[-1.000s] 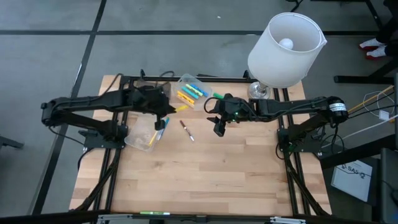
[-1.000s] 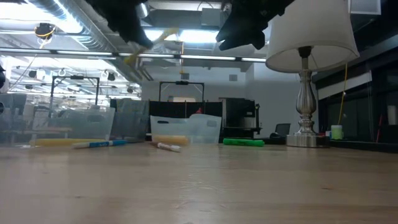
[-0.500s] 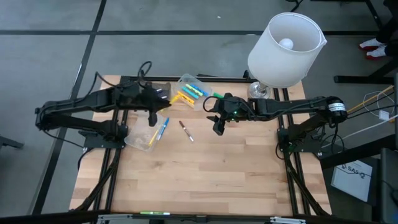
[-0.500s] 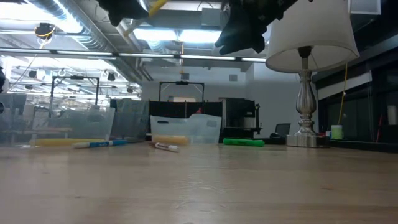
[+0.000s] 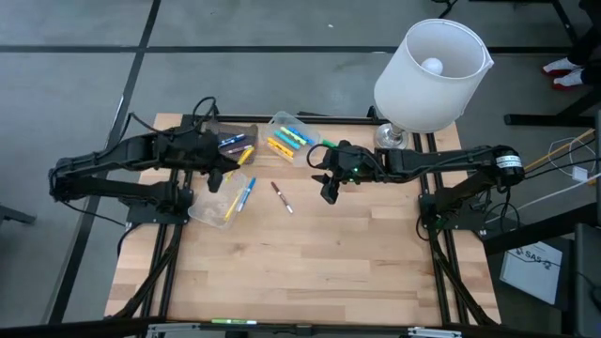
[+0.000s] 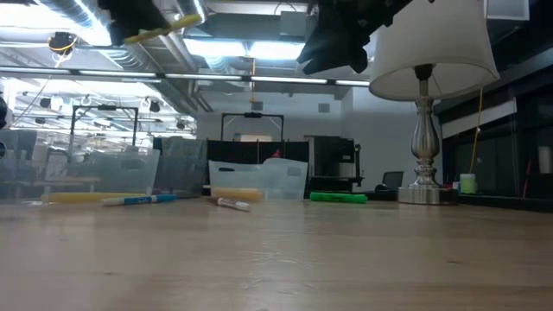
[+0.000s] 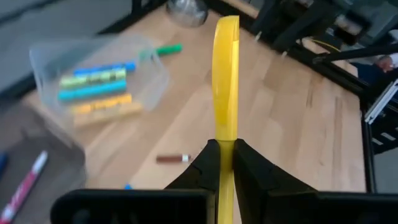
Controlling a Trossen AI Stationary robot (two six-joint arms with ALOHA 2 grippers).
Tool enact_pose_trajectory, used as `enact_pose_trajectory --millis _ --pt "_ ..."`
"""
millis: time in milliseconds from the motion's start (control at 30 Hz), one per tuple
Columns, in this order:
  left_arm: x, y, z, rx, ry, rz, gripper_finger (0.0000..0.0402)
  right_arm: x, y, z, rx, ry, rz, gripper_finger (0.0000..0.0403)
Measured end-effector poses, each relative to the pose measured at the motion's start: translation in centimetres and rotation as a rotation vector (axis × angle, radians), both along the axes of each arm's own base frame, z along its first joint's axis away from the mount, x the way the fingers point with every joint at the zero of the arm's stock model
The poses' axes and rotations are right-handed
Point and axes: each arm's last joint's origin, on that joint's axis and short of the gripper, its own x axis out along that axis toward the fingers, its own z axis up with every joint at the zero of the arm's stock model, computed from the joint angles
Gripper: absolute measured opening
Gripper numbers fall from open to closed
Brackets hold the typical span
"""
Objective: Pick & Place Markers
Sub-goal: Put the yellow pen into the bottom transparent bin
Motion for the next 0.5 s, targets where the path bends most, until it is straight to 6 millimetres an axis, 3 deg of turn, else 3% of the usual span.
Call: enact_pose_trajectory --millis 267,500 --pt "-1.6 -0.3 -0.6 -0.192 0.041 0.132 0.002 0.0 0.0 0.1 -0.004 -0.01 0.001 0.0171" --pt "-2.7 -0.5 -1.8 -0.298 0.183 0.235 0.002 0.0 -0.1 0.1 -0.004 -0.009 0.0 0.0171"
